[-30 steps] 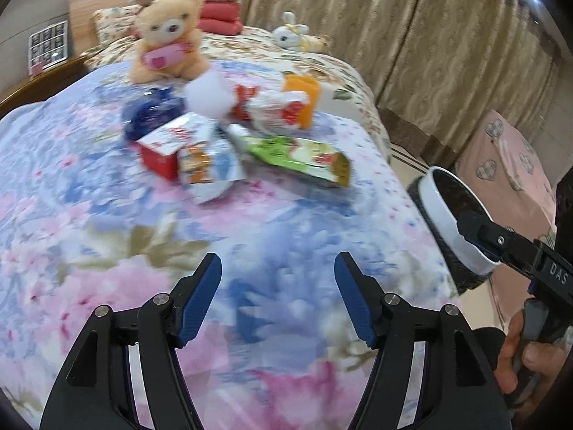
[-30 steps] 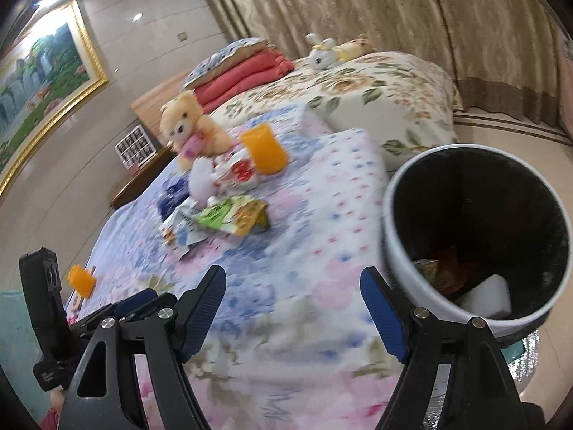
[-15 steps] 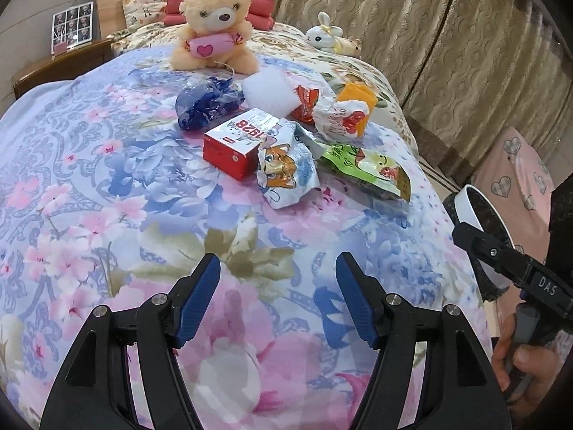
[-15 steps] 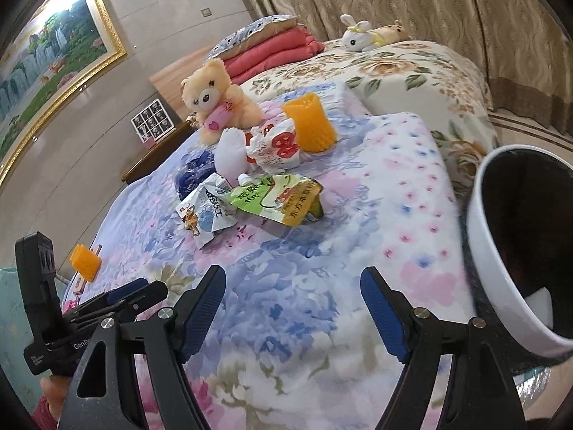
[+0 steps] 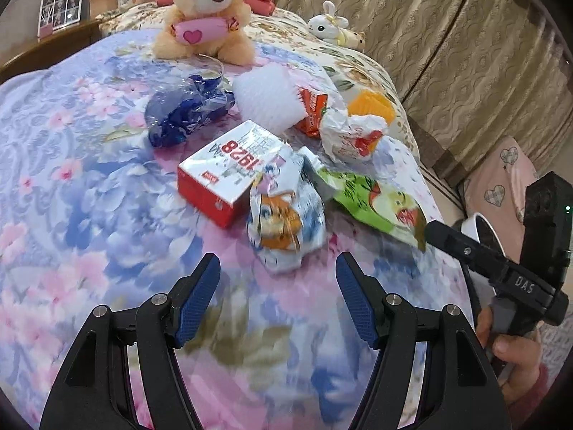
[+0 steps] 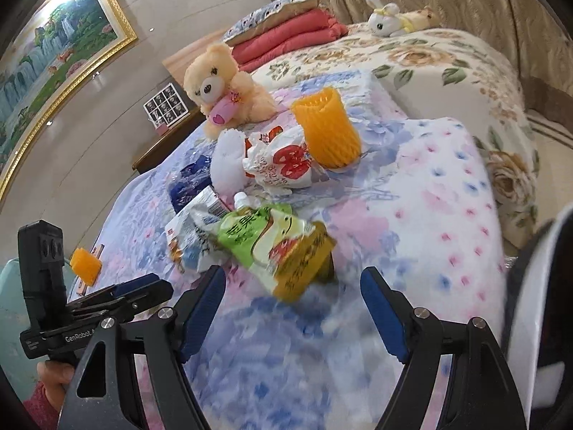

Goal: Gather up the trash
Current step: 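Grasp the cartoon-printed pouch with the left tool while the right tool grasps the green juice pouch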

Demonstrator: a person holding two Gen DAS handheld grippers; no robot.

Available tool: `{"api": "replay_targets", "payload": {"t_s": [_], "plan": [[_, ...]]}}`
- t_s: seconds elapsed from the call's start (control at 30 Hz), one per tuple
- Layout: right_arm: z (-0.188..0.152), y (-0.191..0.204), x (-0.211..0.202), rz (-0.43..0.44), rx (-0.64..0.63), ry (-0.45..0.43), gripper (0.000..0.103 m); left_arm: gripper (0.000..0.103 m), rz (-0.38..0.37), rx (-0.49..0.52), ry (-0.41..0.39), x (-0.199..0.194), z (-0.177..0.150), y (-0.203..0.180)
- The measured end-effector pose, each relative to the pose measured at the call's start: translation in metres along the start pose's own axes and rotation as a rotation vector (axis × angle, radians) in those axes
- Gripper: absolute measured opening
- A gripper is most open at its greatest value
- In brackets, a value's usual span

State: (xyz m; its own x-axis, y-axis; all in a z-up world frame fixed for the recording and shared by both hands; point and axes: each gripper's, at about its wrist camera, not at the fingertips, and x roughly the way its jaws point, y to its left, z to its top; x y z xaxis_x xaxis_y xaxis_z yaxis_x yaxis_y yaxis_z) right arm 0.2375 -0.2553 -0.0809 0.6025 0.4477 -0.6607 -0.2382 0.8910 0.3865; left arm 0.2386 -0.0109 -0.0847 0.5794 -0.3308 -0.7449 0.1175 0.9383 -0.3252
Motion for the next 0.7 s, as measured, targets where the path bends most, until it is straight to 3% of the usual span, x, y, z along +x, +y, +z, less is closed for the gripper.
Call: {"api": "replay_targets", "payload": {"t_s": [0.17, 0.2, 0.23, 0.27, 0.3, 0.33, 0.37, 0.7], "plan": [[0.012, -0.011, 0.028, 0.001, 0.015, 0.051, 0.079, 0.065, -0.029, -0.017, -0.007, 0.012, 0.010, 0.002], [0.012, -0.013, 0.031, 0.001, 0.019, 0.063, 0.078, 0.060, -0.040, -0.014, -0.010, 0.014, 0.011, 0.000], [0.012, -0.013, 0.034, 0.005, 0.016, 0.067, 0.077, 0.048, -0.044, -0.003, -0.008, 0.016, 0.011, -0.001], [0.012, -0.012, 0.035, 0.007, 0.011, 0.066, 0.070, 0.033, -0.047, 0.010, 0.001, 0.019, 0.010, -0.004], [0.011, -0.010, 0.036, 0.006, 0.003, 0.068, 0.065, 0.027, -0.053, 0.020, 0.010, 0.023, 0.009, -0.006], [0.010, -0.008, 0.037, 0.008, -0.005, 0.075, 0.052, 0.026, -0.057, 0.027, 0.015, 0.025, 0.007, -0.008], [0.010, -0.008, 0.039, 0.014, -0.006, 0.081, 0.047, 0.023, -0.055, 0.032, 0.011, 0.025, 0.006, -0.009], [-0.012, 0.000, 0.011, 0.033, 0.012, 0.048, 0.043, 0.019, -0.083, 0.038, -0.007, -0.003, -0.017, -0.013]]}}
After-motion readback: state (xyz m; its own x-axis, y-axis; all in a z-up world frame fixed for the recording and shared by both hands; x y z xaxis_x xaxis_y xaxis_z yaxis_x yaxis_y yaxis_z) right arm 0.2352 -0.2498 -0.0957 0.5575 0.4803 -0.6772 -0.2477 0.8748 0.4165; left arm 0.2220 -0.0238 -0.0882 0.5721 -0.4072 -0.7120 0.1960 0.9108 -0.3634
